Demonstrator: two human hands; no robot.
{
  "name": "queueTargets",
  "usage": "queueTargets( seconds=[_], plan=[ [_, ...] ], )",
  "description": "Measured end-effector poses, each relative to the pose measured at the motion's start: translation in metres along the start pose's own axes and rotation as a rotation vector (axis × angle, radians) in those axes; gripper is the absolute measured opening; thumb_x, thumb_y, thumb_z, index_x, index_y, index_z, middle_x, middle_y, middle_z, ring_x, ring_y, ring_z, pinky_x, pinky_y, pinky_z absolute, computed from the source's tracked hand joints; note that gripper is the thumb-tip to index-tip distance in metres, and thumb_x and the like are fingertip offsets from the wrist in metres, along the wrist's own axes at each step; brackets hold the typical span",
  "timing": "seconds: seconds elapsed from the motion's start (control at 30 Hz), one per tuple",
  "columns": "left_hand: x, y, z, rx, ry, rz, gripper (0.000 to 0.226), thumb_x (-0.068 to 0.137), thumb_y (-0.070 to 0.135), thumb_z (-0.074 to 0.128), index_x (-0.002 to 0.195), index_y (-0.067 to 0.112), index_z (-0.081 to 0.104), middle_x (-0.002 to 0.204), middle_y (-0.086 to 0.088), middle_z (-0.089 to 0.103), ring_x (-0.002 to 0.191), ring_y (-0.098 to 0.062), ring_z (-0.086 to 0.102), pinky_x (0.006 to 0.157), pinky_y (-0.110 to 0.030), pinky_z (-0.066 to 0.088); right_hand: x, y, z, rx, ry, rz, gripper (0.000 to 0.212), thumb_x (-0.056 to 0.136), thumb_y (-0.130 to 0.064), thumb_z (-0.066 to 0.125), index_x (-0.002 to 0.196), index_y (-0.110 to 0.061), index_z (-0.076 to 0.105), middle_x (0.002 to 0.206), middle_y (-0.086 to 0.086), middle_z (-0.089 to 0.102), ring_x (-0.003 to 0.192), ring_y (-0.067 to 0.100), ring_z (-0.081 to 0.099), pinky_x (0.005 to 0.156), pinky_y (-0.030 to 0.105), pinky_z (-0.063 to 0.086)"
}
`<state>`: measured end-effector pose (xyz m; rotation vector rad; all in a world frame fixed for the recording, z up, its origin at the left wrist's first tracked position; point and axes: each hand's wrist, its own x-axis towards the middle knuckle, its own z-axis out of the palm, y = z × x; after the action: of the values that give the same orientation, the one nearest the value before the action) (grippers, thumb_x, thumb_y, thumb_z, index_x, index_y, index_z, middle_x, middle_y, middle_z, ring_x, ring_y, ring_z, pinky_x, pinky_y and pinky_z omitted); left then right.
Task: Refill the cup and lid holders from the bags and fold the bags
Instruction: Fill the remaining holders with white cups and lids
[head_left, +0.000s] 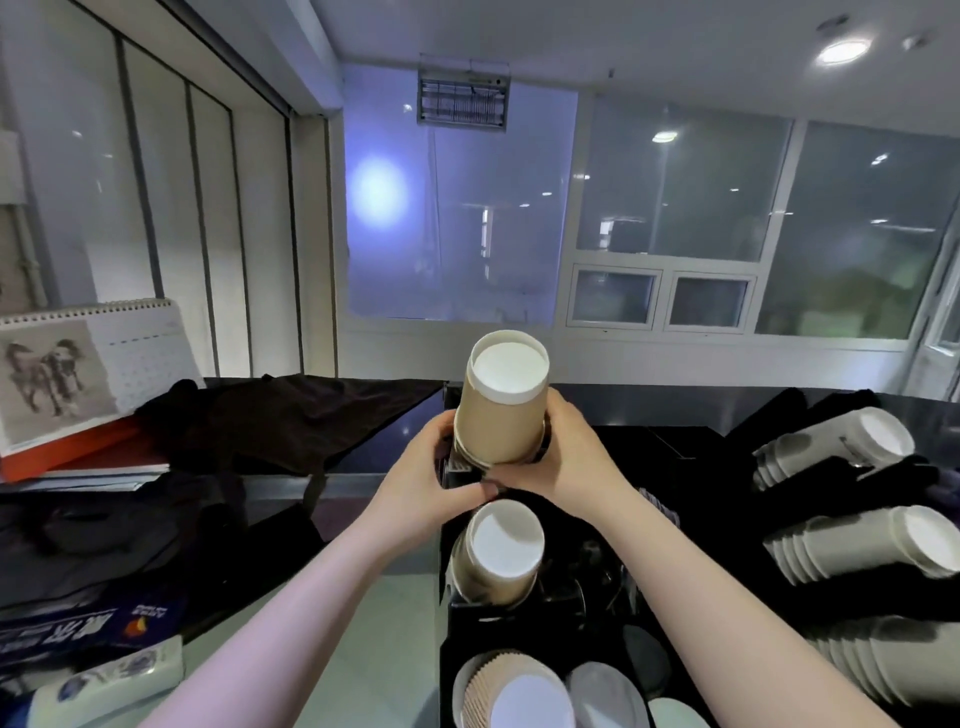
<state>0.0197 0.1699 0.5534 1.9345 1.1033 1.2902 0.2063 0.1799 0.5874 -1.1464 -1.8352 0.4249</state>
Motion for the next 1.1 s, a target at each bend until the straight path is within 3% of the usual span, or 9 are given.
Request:
queueTargets(
  seconds=[0.1,0.17,0.33,0.43,0.53,0.77,0.9,1.0,1.1],
  plan=[
    [0.006,0.001,0.009,-0.038,0.008,0.057,0.076,0.061,0.042,0.082,0.124,0.054,0.040,0.121,0.032,0.056,0.110,0.008,0.055,0.081,-0.006,0.044,-0.002,0.003,0.006,0.050,-0.012,0.009,0.085,0.048,-0.046,0.086,0.118,-0.054,0.040,0.114,-0.023,0.057,0.106,-0.004,0.054,0.081,0.014,0.047],
    [0.008,-0.001,0.015,-0.063,0.024,0.086,0.077,0.064,0.032,0.083,0.123,0.055,0.039,0.121,0.037,0.053,0.111,0.013,0.052,0.080,-0.001,0.041,-0.003,0.004,0.009,0.114,0.000,0.029,0.086,0.048,-0.048,0.085,0.120,-0.053,0.038,0.109,-0.030,0.059,0.099,-0.014,0.055,0.071,0.005,0.045],
    [0.012,-0.004,0.024,-0.128,0.112,0.063,0.069,0.059,0.040,0.079,0.118,0.050,0.045,0.114,0.042,0.055,0.104,0.019,0.053,0.074,0.002,0.040,0.000,0.001,0.012,0.255,0.045,0.047,0.090,0.045,-0.035,0.091,0.122,-0.037,0.044,0.112,-0.018,0.062,0.104,0.000,0.060,0.083,0.022,0.052],
    [0.014,-0.009,0.023,-0.099,0.120,0.049,0.079,0.061,0.043,0.086,0.127,0.051,0.041,0.120,0.035,0.055,0.108,0.016,0.053,0.077,0.000,0.040,0.000,-0.006,0.012,0.455,0.111,0.040,0.091,0.035,-0.035,0.091,0.115,-0.036,0.049,0.112,-0.012,0.065,0.099,0.002,0.064,0.077,0.023,0.055],
    [0.015,-0.012,0.022,-0.080,0.100,0.034,0.077,0.064,0.036,0.087,0.124,0.053,0.042,0.120,0.032,0.056,0.107,0.014,0.054,0.076,0.000,0.041,0.001,-0.015,0.008,0.439,0.107,0.021,0.088,0.035,-0.040,0.091,0.113,-0.044,0.049,0.110,-0.016,0.065,0.099,0.000,0.064,0.079,0.024,0.055],
    [0.003,0.004,0.010,-0.077,0.050,0.065,0.082,0.068,0.038,0.081,0.136,0.043,0.036,0.123,0.034,0.055,0.114,0.014,0.050,0.083,0.000,0.038,-0.004,-0.034,-0.004,0.444,0.130,-0.056,0.091,0.044,-0.033,0.091,0.125,-0.029,0.048,0.114,-0.006,0.066,0.106,0.014,0.064,0.089,0.045,0.054],
    [-0.005,0.021,0.000,-0.078,0.069,0.121,0.084,0.074,0.015,0.078,0.143,0.033,0.034,0.131,0.021,0.055,0.121,0.008,0.048,0.088,-0.004,0.039,-0.013,-0.045,-0.010,0.488,0.155,-0.097,0.090,0.048,-0.027,0.091,0.127,-0.021,0.048,0.114,-0.001,0.067,0.105,0.016,0.066,0.086,0.041,0.055],
    [-0.013,0.042,-0.005,-0.098,0.062,0.205,0.080,0.072,0.010,0.073,0.141,0.029,0.036,0.133,0.017,0.055,0.125,-0.001,0.050,0.096,-0.016,0.042,-0.023,-0.056,-0.014,0.553,0.193,-0.146,0.082,0.054,-0.015,0.090,0.124,-0.007,0.049,0.112,0.006,0.068,0.104,0.020,0.066,0.080,0.031,0.054],
    [-0.025,0.062,-0.007,-0.133,0.075,0.280,0.078,0.072,0.010,0.073,0.141,0.025,0.038,0.135,0.015,0.054,0.128,-0.006,0.049,0.102,-0.022,0.041,-0.035,-0.067,-0.018,0.591,0.242,-0.167,0.071,0.056,-0.011,0.087,0.117,0.000,0.053,0.106,0.010,0.069,0.100,0.024,0.066,0.080,0.032,0.054]
  ],
)
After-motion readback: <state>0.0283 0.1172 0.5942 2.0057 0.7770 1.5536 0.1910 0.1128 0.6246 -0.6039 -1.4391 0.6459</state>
